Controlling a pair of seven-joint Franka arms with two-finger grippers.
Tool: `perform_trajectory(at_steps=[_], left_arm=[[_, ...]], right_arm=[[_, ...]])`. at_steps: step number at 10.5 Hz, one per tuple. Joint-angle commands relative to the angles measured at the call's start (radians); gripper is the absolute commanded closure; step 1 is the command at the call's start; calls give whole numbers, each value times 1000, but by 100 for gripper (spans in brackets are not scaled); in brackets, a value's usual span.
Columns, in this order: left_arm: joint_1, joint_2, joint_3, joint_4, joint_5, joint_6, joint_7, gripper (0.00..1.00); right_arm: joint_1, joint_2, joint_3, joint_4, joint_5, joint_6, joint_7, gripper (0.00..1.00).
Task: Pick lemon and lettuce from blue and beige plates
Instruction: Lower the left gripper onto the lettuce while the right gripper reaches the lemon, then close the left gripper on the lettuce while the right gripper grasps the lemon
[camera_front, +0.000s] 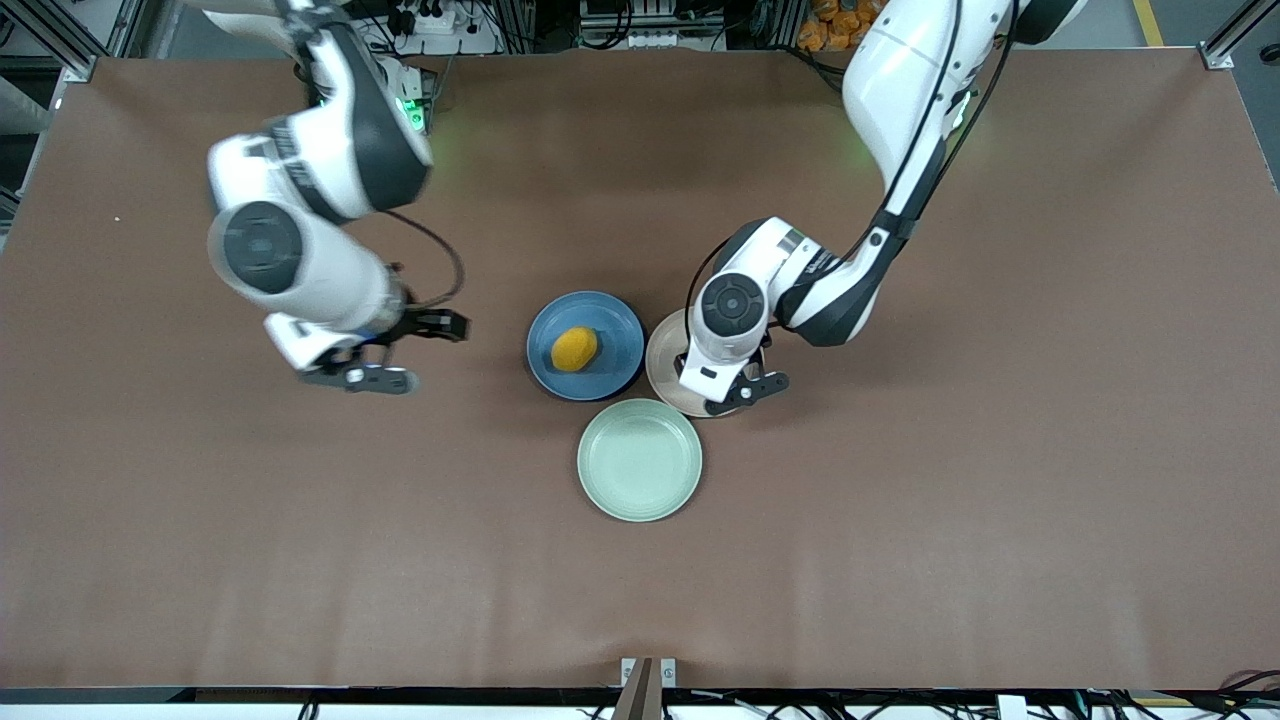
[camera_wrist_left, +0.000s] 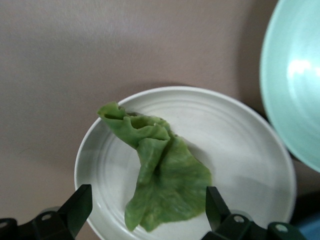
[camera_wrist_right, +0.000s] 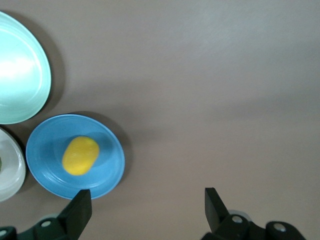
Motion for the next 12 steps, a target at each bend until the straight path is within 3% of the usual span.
perform_trajectory(at_steps=[1, 4, 5, 9, 10, 11, 12], left_arm=[[-7, 9, 8, 4, 29, 3, -31, 11], [-7, 9, 8, 7, 29, 3, -33, 49], [-6, 10, 8, 8, 29, 3, -31, 56], [-6, 27, 8, 12, 20, 39, -48, 54], [0, 35, 8, 13, 15, 50, -60, 61], [2, 38, 8, 11, 14, 67, -62, 63], [-1, 46, 8, 11, 14, 72, -64, 75]], right_arm=[[69, 22, -9, -28, 8, 43, 147, 0], [113, 108, -8, -31, 92, 115, 299, 0], [126, 129, -9, -30, 147, 138, 338, 0], [181, 238, -9, -30, 184, 294, 423, 0], [190, 269, -9, -30, 184, 338, 423, 0], [201, 301, -9, -30, 184, 390, 423, 0], [202, 321, -9, -28, 184, 421, 420, 0]])
